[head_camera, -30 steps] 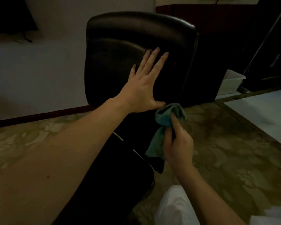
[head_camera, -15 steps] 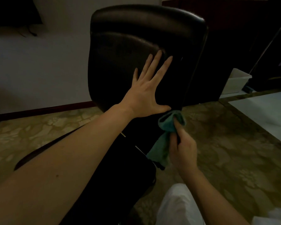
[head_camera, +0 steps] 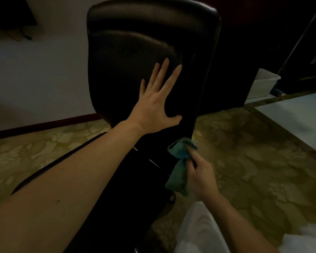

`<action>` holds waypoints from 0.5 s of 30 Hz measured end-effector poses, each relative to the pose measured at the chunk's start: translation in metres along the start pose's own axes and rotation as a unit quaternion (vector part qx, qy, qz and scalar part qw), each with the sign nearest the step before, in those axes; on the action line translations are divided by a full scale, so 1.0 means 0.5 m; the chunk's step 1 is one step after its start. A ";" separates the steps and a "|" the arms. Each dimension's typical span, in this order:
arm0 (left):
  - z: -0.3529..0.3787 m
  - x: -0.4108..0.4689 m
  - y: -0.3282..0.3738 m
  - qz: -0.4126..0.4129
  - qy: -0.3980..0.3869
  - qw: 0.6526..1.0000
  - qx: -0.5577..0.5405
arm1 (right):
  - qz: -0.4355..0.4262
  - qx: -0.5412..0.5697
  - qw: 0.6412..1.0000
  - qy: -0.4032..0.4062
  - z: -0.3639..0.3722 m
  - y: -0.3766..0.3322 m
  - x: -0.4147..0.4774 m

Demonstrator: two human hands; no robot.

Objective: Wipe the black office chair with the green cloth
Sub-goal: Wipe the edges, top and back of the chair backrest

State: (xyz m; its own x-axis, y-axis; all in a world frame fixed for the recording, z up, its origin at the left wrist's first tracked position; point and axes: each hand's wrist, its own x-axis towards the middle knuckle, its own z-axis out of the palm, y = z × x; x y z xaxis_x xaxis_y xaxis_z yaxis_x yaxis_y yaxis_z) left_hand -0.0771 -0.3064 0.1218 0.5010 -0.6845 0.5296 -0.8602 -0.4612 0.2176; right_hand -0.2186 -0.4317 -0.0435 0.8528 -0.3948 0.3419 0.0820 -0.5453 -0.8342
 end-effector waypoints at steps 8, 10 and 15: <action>0.012 0.001 -0.004 -0.008 -0.007 1.000 0.018 | -0.049 0.054 0.997 0.011 -0.015 -0.029 0.082; 0.016 0.001 -0.005 -0.013 -0.007 1.000 0.010 | -0.025 0.034 0.999 -0.006 -0.001 0.002 0.060; 0.031 -0.004 -0.006 -0.033 0.021 0.999 0.001 | 0.075 0.043 0.993 -0.083 0.018 0.047 0.030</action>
State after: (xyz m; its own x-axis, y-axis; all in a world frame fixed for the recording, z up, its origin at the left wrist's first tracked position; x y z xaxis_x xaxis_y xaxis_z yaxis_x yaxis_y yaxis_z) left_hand -0.0740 -0.3127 0.1074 0.5516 -0.6280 0.5489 -0.8255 -0.5053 0.2515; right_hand -0.1993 -0.4435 -0.0621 0.9313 -0.3358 0.1410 -0.0148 -0.4217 -0.9066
